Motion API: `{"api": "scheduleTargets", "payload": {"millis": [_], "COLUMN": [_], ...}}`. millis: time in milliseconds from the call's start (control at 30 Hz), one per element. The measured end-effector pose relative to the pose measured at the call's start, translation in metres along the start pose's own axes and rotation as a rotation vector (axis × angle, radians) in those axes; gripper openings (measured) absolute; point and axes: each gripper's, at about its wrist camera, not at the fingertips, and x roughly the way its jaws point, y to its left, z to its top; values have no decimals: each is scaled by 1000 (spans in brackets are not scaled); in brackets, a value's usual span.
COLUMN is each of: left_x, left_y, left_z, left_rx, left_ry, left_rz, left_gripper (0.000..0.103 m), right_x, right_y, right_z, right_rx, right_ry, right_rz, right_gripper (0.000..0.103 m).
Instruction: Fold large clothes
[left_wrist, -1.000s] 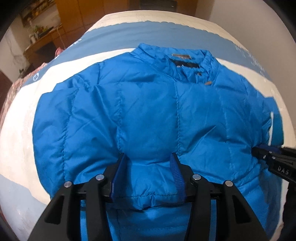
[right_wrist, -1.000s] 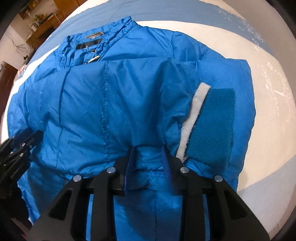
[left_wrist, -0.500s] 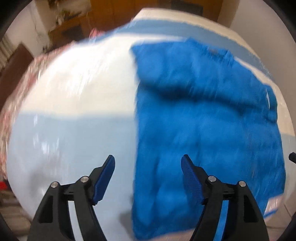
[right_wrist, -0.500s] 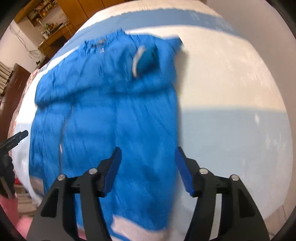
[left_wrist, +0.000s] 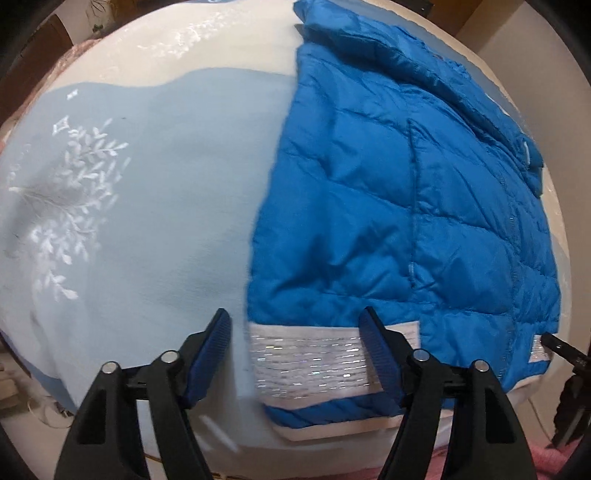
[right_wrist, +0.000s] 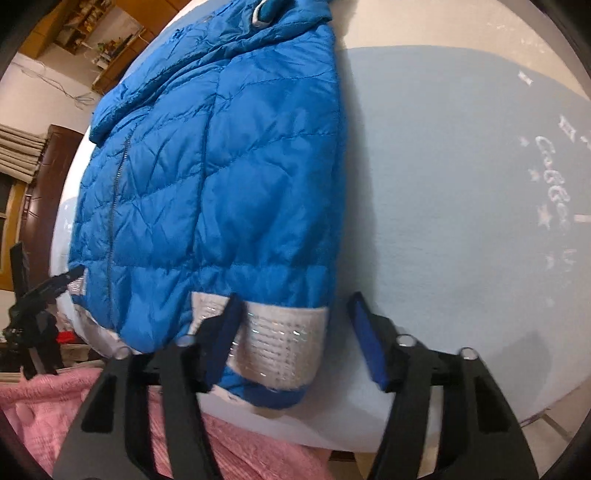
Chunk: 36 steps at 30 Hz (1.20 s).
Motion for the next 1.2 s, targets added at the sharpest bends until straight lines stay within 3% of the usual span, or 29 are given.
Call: {"api": "scheduleTargets", "payload": {"millis": [133,167,267,367,467,633,800,933,1033,1200], "left_x": [-3,-5,-15,-28,-22,-18,-52,-41,-35,-35], "left_y": [-6,-5,-1,5,6,3,-16,-23,-27,-32], "left_z": [-1,-1,-6,-16,-20,6,36,47,48,49], "left_rx": [15,14,0,10,22,6,74,94,95,98], "left_ry": [-3,-6,-30,-58,-33,2,-61,7,27,25], "left_rz": [-47,-55,-89,-90,-87,-117,-181,-84,-51,-56], "left_gripper": [32,22,13,12,12,11,11,11,11,11], "right_x": [0,-2,-13,-23,-21,-19,-49,-36,-30,-46], "right_y": [2,2,4,4,5,0,14,11,15,20], "right_z": [6,7,4,-1,-5,6,25,31,33,36], "right_rx": [-16,-20,-53,-59,-79,-22,-74,-26,6,14], "right_ry": [16,16,-4,-3,25,38,-17,58,91,60], "right_rz": [58,74,107,146,116,130,152,63,11,42], "right_gripper": [15,14,10,9,9,9,8,8,8,8]}}
